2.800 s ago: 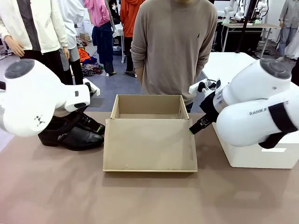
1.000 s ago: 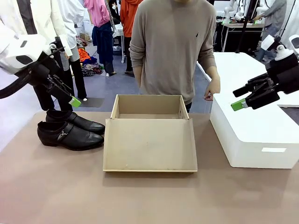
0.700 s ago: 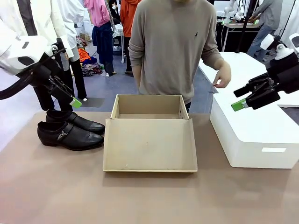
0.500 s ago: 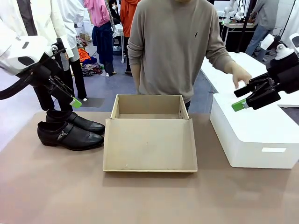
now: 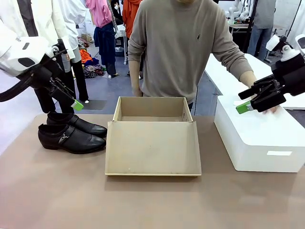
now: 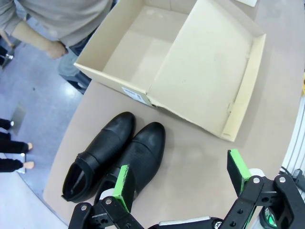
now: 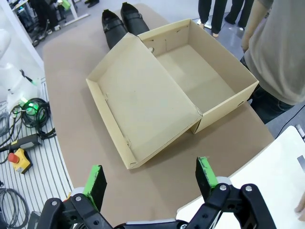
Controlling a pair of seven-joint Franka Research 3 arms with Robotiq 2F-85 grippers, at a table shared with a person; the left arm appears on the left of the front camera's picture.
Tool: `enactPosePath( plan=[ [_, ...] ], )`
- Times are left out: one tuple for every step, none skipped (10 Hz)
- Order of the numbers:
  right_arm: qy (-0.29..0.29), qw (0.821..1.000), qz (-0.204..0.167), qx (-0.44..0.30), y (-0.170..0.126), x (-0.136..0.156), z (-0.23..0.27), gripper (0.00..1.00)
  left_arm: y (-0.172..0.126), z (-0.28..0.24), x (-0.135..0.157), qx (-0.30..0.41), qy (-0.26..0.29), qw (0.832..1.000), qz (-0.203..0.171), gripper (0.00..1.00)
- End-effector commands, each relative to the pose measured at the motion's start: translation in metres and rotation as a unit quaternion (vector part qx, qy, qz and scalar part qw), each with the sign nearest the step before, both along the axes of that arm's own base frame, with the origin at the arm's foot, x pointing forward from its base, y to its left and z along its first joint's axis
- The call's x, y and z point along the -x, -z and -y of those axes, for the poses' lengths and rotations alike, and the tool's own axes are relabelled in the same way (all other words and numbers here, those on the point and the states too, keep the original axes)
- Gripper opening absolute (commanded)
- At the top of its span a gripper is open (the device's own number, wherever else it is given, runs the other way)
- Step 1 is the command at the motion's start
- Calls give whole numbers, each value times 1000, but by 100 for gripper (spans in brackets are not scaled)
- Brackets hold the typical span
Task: Pack the shoes into the box.
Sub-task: Place one shoe of the Shoes into the Shoes Box.
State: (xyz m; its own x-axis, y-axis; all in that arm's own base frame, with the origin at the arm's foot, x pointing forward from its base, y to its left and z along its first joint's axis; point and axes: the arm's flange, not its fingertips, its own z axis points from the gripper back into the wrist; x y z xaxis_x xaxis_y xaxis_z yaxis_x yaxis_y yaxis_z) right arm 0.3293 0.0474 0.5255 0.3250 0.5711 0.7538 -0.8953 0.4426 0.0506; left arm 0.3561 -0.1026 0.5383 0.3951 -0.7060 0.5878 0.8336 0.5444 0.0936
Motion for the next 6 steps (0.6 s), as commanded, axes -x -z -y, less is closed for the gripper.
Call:
enactPosePath(
  plan=[
    [-14, 1000, 11, -6, 0, -5, 2, 100, 1, -2, -1, 5, 10, 1000, 0, 100],
    [-14, 1000, 11, -6, 0, -5, 2, 100, 1, -2, -1, 5, 10, 1000, 0, 100],
    [-14, 1000, 11, -6, 0, -5, 2, 100, 1, -2, -1, 5, 10, 1000, 0, 100],
    [-14, 1000, 11, -6, 0, -5, 2, 100, 1, -2, -1, 5, 10, 1000, 0, 100],
    [-14, 1000, 11, -6, 0, -5, 2, 100, 1, -2, -1, 5, 10, 1000, 0, 100],
    [-14, 1000, 11, -6, 0, -5, 2, 100, 1, -2, -1, 5, 10, 1000, 0, 100]
  ],
)
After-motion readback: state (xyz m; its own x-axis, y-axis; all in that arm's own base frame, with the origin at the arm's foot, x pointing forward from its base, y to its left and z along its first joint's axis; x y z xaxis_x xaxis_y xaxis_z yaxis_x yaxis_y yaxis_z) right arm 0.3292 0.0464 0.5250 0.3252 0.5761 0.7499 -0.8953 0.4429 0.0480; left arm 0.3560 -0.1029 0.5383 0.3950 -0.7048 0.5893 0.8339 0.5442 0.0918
